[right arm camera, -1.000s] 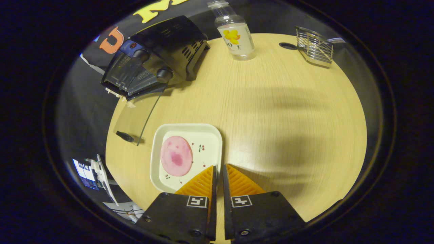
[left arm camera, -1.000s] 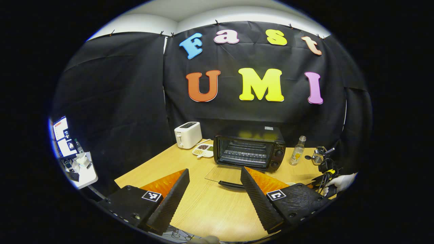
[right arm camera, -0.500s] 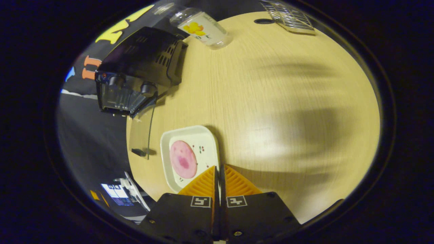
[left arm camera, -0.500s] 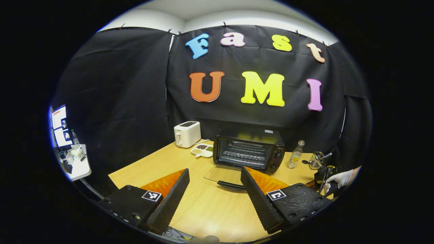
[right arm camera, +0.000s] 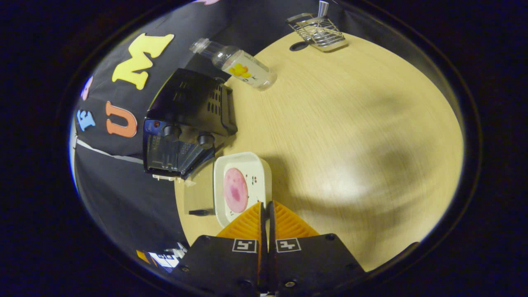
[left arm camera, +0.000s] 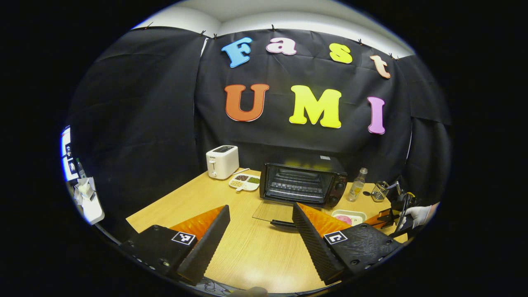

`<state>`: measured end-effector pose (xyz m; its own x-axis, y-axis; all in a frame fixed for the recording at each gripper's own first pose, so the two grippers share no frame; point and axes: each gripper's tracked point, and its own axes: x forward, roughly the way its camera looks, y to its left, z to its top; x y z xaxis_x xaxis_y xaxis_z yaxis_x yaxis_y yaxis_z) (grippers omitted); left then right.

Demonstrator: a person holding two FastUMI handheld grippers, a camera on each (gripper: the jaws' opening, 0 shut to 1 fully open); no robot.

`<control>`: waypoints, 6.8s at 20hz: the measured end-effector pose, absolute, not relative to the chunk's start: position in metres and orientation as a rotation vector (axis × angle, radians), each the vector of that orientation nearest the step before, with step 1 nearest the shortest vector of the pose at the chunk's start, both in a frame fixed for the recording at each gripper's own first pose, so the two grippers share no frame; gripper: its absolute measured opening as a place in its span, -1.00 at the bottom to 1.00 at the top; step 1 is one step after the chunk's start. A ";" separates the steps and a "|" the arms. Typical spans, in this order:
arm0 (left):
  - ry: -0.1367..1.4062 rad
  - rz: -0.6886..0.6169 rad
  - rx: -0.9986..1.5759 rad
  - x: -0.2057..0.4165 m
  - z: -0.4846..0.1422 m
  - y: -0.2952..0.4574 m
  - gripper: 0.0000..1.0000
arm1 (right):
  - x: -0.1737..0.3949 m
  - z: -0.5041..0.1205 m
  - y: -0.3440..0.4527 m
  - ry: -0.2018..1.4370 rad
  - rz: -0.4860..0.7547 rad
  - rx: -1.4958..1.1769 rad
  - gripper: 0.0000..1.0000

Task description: Open the electric oven with the left hand, put the food in, and close the electric oven.

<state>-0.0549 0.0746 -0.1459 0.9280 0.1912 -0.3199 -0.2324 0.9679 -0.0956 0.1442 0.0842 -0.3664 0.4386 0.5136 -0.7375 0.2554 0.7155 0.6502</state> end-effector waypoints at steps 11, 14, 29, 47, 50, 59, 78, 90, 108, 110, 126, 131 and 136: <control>0.279 0.040 -0.107 -0.035 -0.141 0.071 0.92 | 0.122 -0.339 0.046 0.980 0.005 0.904 -0.93; 0.276 -0.008 -0.091 -0.031 -0.143 0.066 0.92 | 0.111 -0.325 0.059 0.944 -0.025 0.969 -0.92; 0.294 -0.001 -0.051 -0.054 -0.141 0.100 0.91 | 0.122 -0.303 0.250 0.876 -0.020 1.141 -0.92; 0.339 0.102 -0.064 -0.042 -0.154 0.137 0.92 | 0.271 -0.324 0.328 0.742 -0.033 1.222 -0.92; 0.353 0.122 -0.058 -0.040 -0.158 0.139 0.92 | 0.291 -0.329 0.329 0.724 -0.014 1.231 -0.93; 0.376 0.163 -0.052 -0.040 -0.162 0.137 0.92 | 0.325 -0.320 0.327 0.613 0.086 1.245 -0.72; 0.337 0.005 -0.047 -0.008 -0.174 0.074 0.92 | 0.160 -0.183 0.156 0.386 0.166 0.383 0.99; 0.451 0.049 0.036 -0.002 -0.236 -0.006 0.93 | 0.029 -0.136 -0.002 0.282 0.172 0.018 1.00; 0.619 -0.081 0.011 0.083 -0.384 -0.022 0.94 | 0.029 -0.106 -0.003 0.316 -0.058 -0.028 1.00; 0.623 -0.086 0.009 0.088 -0.391 -0.021 0.94 | 0.029 -0.108 -0.005 0.327 -0.078 -0.026 0.94; 0.546 -0.082 -0.031 0.103 -0.341 -0.019 0.95 | 0.028 -0.114 -0.006 0.340 -0.095 -0.012 1.00; 0.487 -0.084 -0.004 0.120 -0.313 -0.015 0.94 | 0.027 -0.115 -0.010 0.338 -0.099 0.016 1.00; 0.446 -0.079 -0.002 0.136 -0.290 -0.014 0.97 | 0.025 -0.111 -0.020 0.327 -0.119 0.038 1.00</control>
